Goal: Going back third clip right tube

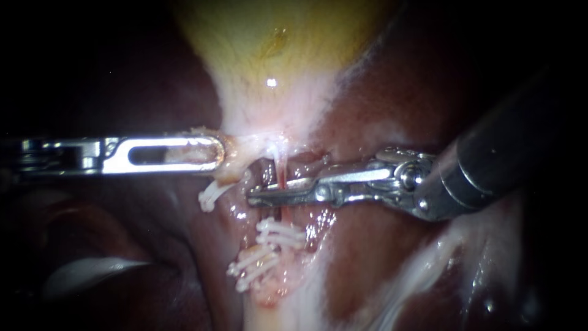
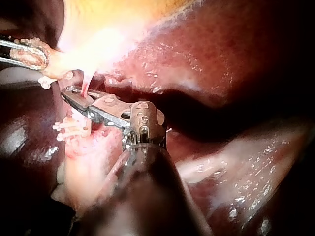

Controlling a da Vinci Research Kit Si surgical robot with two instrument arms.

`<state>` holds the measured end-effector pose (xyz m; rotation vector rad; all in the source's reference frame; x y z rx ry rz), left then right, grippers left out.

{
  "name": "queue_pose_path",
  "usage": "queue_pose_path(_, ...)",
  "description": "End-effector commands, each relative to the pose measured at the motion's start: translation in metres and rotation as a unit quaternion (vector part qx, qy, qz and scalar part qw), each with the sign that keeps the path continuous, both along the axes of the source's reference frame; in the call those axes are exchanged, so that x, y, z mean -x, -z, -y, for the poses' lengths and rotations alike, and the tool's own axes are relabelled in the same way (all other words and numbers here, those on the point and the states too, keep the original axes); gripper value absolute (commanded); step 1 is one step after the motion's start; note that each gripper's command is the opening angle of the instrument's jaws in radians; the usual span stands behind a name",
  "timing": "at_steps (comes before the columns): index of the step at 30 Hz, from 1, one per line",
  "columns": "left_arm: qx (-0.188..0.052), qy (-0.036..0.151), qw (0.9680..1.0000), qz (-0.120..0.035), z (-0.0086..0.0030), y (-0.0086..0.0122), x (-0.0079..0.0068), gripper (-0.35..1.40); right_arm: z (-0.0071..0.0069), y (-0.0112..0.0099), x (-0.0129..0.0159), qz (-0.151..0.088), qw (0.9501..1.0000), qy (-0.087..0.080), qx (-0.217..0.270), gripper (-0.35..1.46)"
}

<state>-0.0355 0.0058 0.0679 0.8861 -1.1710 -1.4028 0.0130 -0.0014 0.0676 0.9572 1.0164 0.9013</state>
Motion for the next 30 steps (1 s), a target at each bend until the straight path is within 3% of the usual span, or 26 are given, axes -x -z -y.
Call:
queue_pose_path(1,0.0,0.0,1.0,0.0,0.0,0.0,0.0,-0.35,0.0,0.0001,0.0,0.0,1.0,0.0,0.0,-0.35)
queue_pose_path(13,-0.006,0.002,1.0,0.001,0.0,0.0,0.0001,-0.35,0.0001,0.0,-0.0001,-0.002,1.0,0.002,-0.001,-0.34)
queue_pose_path(19,-0.009,0.002,1.0,0.002,0.0001,0.0,0.0001,-0.35,0.0008,-0.0007,-0.0011,-0.006,0.9997,0.009,0.021,0.37)
queue_pose_path(24,-0.009,0.002,1.0,0.002,0.0001,0.0,0.0001,-0.35,0.0016,-0.0014,-0.0027,-0.008,0.9989,0.01,0.045,0.49)
queue_pose_path(30,-0.009,0.002,1.0,0.002,0.0002,0.0,0.0001,-0.35,0.0021,-0.0021,-0.0032,-0.012,0.9959,0.018,0.088,0.49)
